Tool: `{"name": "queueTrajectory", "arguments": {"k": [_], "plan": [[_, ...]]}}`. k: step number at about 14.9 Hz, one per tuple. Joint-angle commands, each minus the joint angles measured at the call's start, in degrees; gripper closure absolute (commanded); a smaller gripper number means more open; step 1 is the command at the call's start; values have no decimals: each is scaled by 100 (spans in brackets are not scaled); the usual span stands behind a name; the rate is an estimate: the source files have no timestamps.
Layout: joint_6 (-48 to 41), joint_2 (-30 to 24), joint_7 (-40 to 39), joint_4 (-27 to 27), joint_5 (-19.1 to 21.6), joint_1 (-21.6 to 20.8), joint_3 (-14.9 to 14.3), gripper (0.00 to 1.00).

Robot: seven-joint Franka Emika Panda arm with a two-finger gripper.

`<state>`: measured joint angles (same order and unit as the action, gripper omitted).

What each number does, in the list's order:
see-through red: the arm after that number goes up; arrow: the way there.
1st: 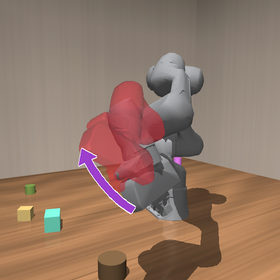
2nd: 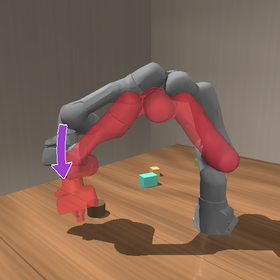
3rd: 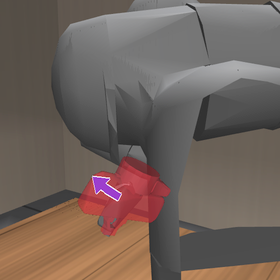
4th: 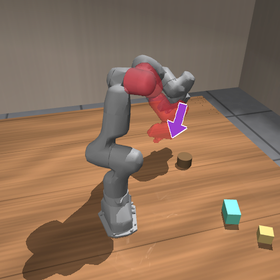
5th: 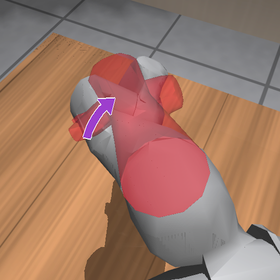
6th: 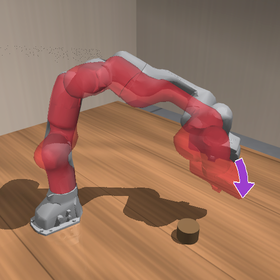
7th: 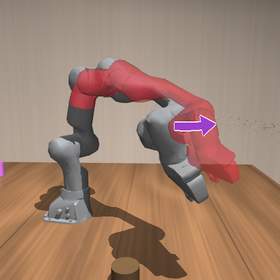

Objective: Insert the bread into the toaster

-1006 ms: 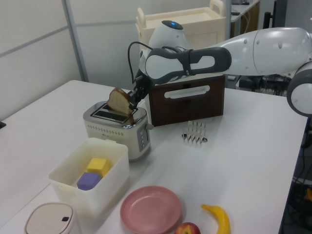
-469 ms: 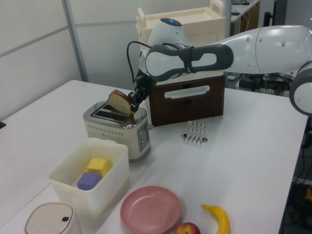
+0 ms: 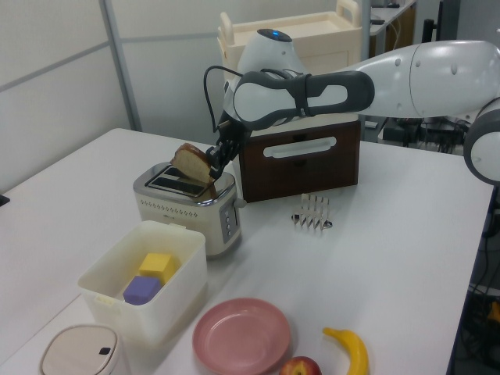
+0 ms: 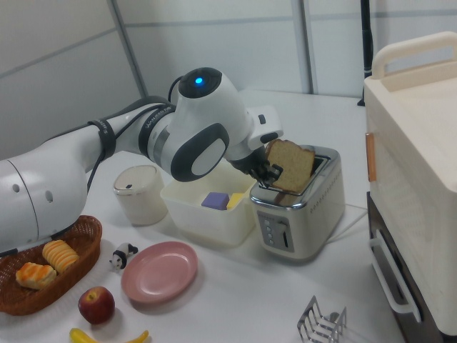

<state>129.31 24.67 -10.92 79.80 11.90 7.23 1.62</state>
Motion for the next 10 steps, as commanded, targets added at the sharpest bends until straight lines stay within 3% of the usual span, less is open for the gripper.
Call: {"name": "queueTrajectory", "arguments": {"k": [1, 3, 4, 5, 10], "plan": [[-99, -173, -7, 185, 23, -11, -22, 60], [-108, -182, 11, 176, 49, -11, -48, 31], [-108, -191, 2, 176, 49, -11, -57, 22], [-108, -191, 2, 132, 49, -11, -57, 0], [-108, -226, 2, 62, 137, -3, -66, 0]]}}
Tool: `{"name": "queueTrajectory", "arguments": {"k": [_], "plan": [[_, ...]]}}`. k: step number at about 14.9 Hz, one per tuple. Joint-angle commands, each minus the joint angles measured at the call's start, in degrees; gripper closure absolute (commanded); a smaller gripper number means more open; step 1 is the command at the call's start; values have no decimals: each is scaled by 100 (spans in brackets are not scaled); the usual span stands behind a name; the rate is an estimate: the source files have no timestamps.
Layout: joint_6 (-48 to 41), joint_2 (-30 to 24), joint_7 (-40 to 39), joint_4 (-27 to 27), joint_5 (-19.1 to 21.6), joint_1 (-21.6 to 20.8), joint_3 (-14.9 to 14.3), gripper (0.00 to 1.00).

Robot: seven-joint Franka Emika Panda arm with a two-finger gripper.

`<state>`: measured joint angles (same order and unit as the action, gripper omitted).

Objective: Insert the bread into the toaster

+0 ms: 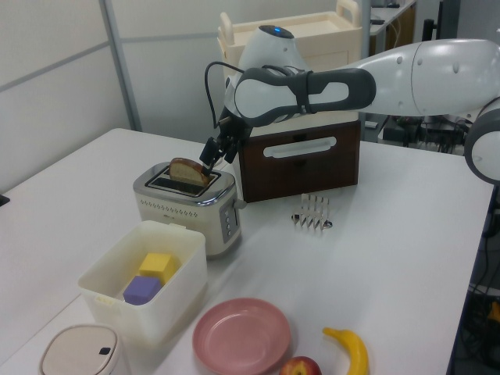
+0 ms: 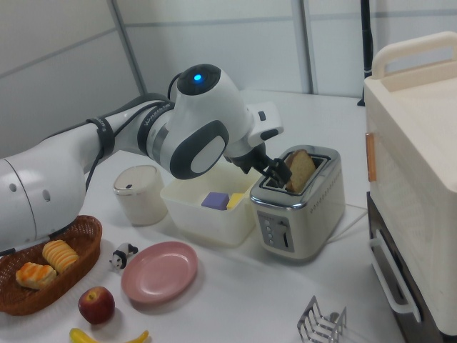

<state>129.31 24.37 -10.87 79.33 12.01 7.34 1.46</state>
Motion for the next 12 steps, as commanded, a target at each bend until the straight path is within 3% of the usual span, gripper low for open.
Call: {"name": "queueTrajectory", "arguments": {"k": [1, 7, 11, 12], "plan": [[-116, -204, -3, 109, 135, -22, -49, 0], [-317, -458, -56, 162, 20, 30, -67, 0], [-1669, -828, -56, 118, -321, 206, -93, 0], [-2107, -898, -64, 118, -566, 207, -111, 0]]}}
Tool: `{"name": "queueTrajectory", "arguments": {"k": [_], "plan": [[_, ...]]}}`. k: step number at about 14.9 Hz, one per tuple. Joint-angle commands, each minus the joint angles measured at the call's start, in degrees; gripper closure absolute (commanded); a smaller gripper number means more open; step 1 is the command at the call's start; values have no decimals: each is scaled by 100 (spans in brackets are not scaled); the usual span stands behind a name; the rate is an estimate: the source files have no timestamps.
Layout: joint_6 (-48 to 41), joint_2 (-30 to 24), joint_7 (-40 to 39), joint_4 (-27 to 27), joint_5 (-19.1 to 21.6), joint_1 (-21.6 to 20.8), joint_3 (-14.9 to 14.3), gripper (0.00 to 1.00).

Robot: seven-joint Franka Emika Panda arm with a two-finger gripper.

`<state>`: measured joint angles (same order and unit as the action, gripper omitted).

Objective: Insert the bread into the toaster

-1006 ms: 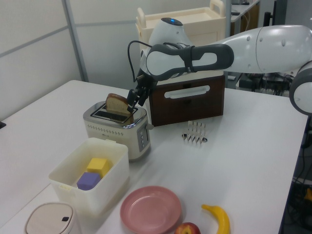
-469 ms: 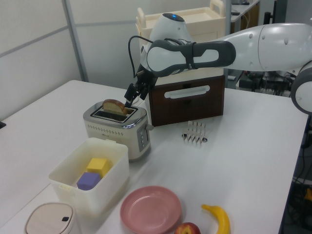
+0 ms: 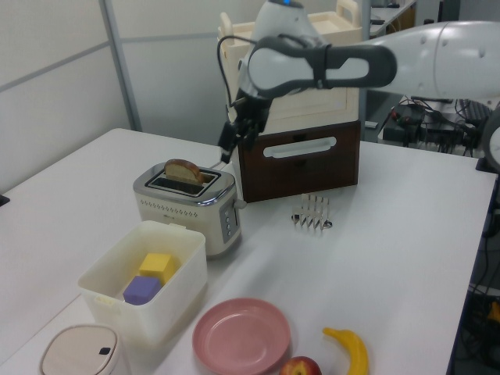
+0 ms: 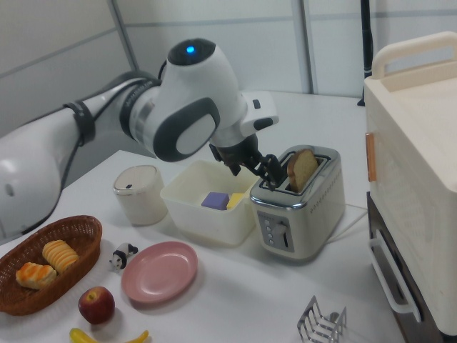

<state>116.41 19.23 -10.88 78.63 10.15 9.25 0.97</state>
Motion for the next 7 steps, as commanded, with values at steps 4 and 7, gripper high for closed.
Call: {"name": "queueTrajectory", "arguments": {"k": [4, 7], "plan": [[-1479, -456, -54, 188, -734, 24, -79, 0], [-1735, -456, -46, 188, -970, 33, -79, 0]]}}
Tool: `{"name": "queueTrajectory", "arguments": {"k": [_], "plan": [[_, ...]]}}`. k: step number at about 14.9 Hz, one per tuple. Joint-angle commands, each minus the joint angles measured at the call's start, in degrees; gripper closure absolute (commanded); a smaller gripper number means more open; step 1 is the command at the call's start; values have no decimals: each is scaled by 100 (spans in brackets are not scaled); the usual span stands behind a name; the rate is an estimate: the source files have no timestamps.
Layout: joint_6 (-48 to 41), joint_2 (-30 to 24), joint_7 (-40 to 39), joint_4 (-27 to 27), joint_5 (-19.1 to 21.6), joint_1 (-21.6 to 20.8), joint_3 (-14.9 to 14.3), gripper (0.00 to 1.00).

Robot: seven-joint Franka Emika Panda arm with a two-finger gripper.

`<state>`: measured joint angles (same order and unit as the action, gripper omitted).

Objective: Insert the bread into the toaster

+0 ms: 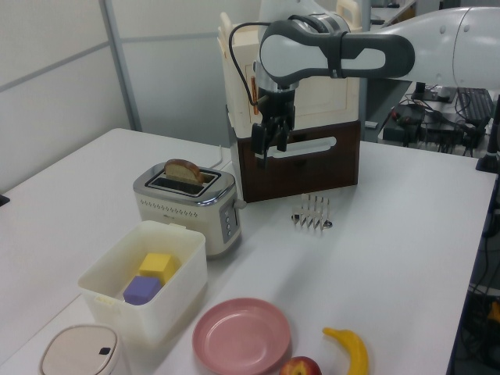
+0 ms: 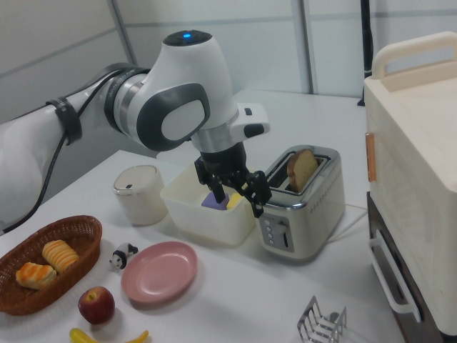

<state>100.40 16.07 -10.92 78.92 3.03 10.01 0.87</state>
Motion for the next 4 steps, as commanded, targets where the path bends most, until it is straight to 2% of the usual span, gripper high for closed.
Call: {"name": "queueTrajectory", "arguments": {"k": [1, 4], "plan": [[-152, -148, -25, 167, -355, -52, -96, 0], [-144, -209, 2, 185, -303, -26, -157, 0]]}}
